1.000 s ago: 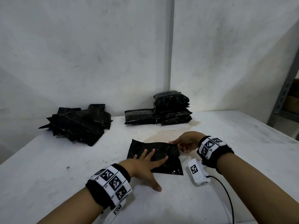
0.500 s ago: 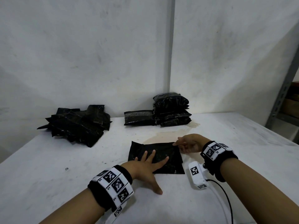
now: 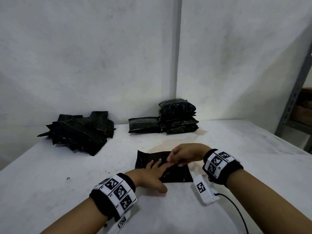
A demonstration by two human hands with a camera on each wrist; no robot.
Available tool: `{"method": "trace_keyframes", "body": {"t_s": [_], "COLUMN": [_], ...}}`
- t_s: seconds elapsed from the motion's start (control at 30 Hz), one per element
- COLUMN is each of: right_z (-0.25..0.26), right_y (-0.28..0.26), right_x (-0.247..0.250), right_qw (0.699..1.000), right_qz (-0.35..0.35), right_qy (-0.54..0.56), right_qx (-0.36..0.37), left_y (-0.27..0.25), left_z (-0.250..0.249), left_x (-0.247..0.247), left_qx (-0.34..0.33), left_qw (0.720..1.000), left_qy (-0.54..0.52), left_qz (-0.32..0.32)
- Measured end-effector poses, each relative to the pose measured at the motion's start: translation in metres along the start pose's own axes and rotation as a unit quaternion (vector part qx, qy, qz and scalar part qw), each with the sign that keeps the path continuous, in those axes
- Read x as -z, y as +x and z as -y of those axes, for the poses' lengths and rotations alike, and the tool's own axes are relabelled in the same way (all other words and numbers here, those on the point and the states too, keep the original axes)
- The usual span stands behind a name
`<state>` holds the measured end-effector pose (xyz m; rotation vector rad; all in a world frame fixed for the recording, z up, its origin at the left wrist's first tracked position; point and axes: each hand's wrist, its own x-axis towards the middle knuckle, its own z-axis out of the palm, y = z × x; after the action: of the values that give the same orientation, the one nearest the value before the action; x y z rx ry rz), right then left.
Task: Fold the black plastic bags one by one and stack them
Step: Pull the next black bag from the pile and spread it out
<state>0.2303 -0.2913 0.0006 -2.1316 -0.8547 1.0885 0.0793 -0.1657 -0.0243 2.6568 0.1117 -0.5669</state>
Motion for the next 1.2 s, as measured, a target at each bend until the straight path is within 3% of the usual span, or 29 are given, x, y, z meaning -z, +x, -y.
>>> {"method": "trace_keyframes", "body": {"t_s": [0.13,0.23,0.3,0.33,0.43,0.5,0.63,0.73,0.8,0.87,0.93,1.0,1.07,1.13,1.2], "right_z": [0.003,0.001,-0.003,-0.004,-0.005,-0.004,-0.004,-0.003,-0.003,-0.003,-0.003,-0.004,-0.005,-0.006,-0.007], "right_y": [0.005,0.004,0.006,0.006,0.009,0.009,0.006,0.005,0.005,0.005,0.004,0.004,0.004,0.003,0.002], "right_x": [-0.006,-0.008,-0.007,-0.006,-0.008,-0.009,-0.01,-0.01,-0.01,-0.011,-0.011,-0.011,-0.011,-0.013,-0.014], "right_qw": [0.999,0.999,0.991,0.986,0.982,0.984,0.99,0.99,0.991,0.991,0.99,0.991,0.991,0.991,0.991], "right_qz": [0.025,-0.02,-0.064,-0.073,-0.075,-0.07,-0.056,-0.052,-0.047,-0.049,-0.051,-0.054,-0.06,-0.069,-0.072], "right_qy": [0.043,-0.022,-0.116,-0.147,-0.171,-0.161,-0.121,-0.119,-0.111,-0.112,-0.115,-0.112,-0.108,-0.105,-0.105], "right_qx": [-0.012,-0.021,-0.017,-0.02,-0.028,-0.037,-0.053,-0.057,-0.058,-0.059,-0.059,-0.057,-0.053,-0.046,-0.042], "left_y": [0.002,0.006,0.01,0.014,0.025,0.028,0.025,0.018,0.014,0.017,0.017,0.009,0.001,-0.002,-0.002], "left_z": [0.01,0.017,0.024,0.031,0.052,0.06,0.074,0.08,0.082,0.083,0.082,0.068,0.049,0.032,0.022], "left_x": [0.006,0.016,0.022,0.025,0.028,0.027,0.034,0.035,0.034,0.034,0.038,0.042,0.04,0.032,0.023], "left_qx": [-0.015,-0.008,0.028,0.053,0.103,0.101,0.12,0.137,0.147,0.149,0.118,0.0,-0.106,-0.125,-0.107], "left_qw": [0.983,0.924,0.899,0.907,0.952,0.954,0.907,0.847,0.823,0.838,0.874,0.891,0.929,0.964,0.977], "left_qy": [-0.157,-0.329,-0.335,-0.284,-0.116,-0.128,-0.254,-0.429,-0.482,-0.435,-0.271,-0.195,-0.146,-0.084,-0.043], "left_qz": [-0.093,-0.195,-0.28,-0.307,-0.264,-0.25,-0.313,-0.281,-0.262,-0.293,-0.386,-0.409,-0.323,-0.221,-0.177]}}
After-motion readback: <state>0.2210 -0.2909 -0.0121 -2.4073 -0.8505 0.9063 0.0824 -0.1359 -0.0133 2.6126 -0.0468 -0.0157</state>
